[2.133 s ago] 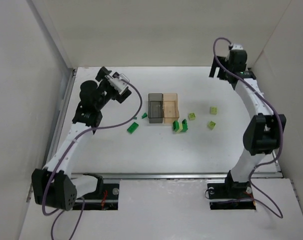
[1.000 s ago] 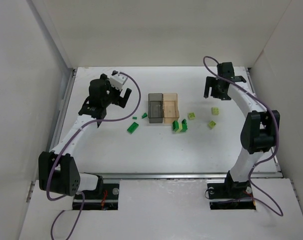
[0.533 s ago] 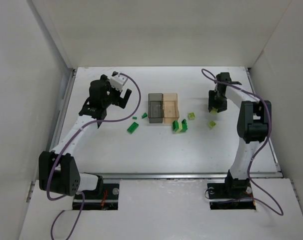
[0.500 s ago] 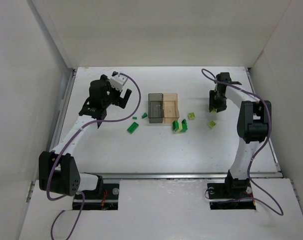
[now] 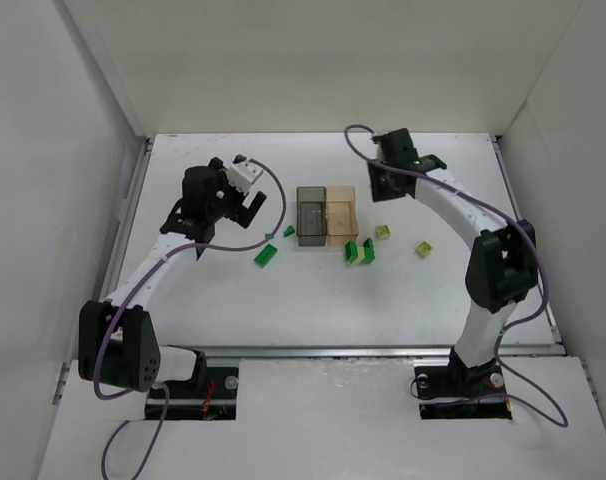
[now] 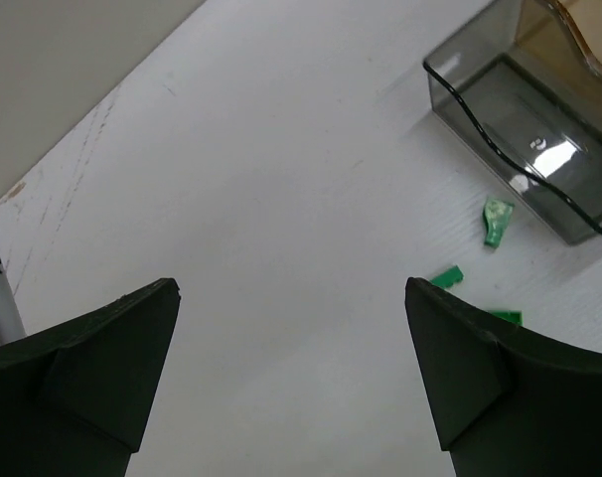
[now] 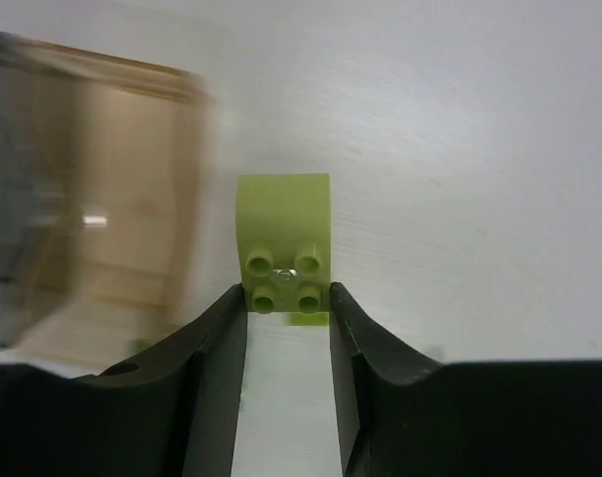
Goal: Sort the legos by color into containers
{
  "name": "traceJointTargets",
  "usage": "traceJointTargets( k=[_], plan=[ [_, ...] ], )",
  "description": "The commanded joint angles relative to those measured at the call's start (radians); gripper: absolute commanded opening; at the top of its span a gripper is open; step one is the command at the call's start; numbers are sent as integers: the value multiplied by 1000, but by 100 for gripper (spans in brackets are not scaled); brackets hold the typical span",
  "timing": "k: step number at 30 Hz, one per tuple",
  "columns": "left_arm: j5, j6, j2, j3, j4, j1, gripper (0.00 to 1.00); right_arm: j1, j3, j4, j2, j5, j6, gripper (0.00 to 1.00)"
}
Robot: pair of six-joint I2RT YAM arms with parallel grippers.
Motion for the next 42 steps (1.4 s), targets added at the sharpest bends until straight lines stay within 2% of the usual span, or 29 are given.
traceJointTargets(
  k=[1, 3, 4, 6, 9, 12, 16, 17, 18, 20, 21, 22, 23, 26, 30, 35, 36, 38, 41, 42],
  plan=[
    [93, 176, 14, -26, -97, -23, 95, 184, 73, 119, -114, 3, -5, 0],
    [49, 242, 51, -26, -169, -55, 90, 227, 84, 142, -92, 3, 18, 0],
    [49, 271, 65, -26, -197, -65, 84, 241, 97, 142, -73, 3, 18, 0],
    [18, 319, 91, -17, -254, -86, 82, 267, 142, 100, -5, 23, 38, 0],
    [6, 351, 100, -17, -298, -117, 82, 278, 183, 72, 53, 55, 52, 0],
    [66, 397, 100, -17, -366, -138, 87, 278, 183, 61, 73, 55, 76, 0],
    [75, 420, 118, -17, -387, -160, 95, 278, 138, 87, 63, 65, 113, 0],
    [75, 420, 127, -17, -387, -170, 98, 278, 137, 98, 53, 65, 113, 4],
    [75, 431, 138, -6, -398, -170, 100, 278, 127, 98, 53, 51, 113, 14],
    [86, 482, 147, -6, -410, -180, 100, 278, 127, 98, 53, 51, 113, 23],
    [86, 502, 148, -6, -410, -192, 100, 278, 127, 98, 65, 51, 113, 35],
    [86, 520, 158, -6, -410, -207, 100, 278, 127, 89, 65, 51, 113, 57],
    [86, 554, 158, -6, -410, -207, 100, 278, 127, 89, 65, 51, 113, 67],
    [77, 592, 180, -6, -410, -227, 100, 278, 127, 79, 65, 51, 113, 81],
    [67, 603, 198, 3, -378, -236, 100, 278, 127, 79, 27, 60, 113, 90],
    [-26, 401, 230, 21, -274, -236, 100, 278, 127, 79, 4, 60, 113, 91],
    [-35, 306, 239, 39, -295, -236, 100, 278, 137, 79, -9, 60, 113, 91],
    [-22, 226, 273, 111, -355, -236, 100, 278, 137, 79, -19, 60, 113, 91],
    [-40, 91, 328, 176, -468, -256, 93, 269, 137, 79, -39, 60, 113, 91],
    [-110, 62, 345, 176, -485, -276, 88, 269, 137, 79, -39, 60, 113, 91]
  ],
)
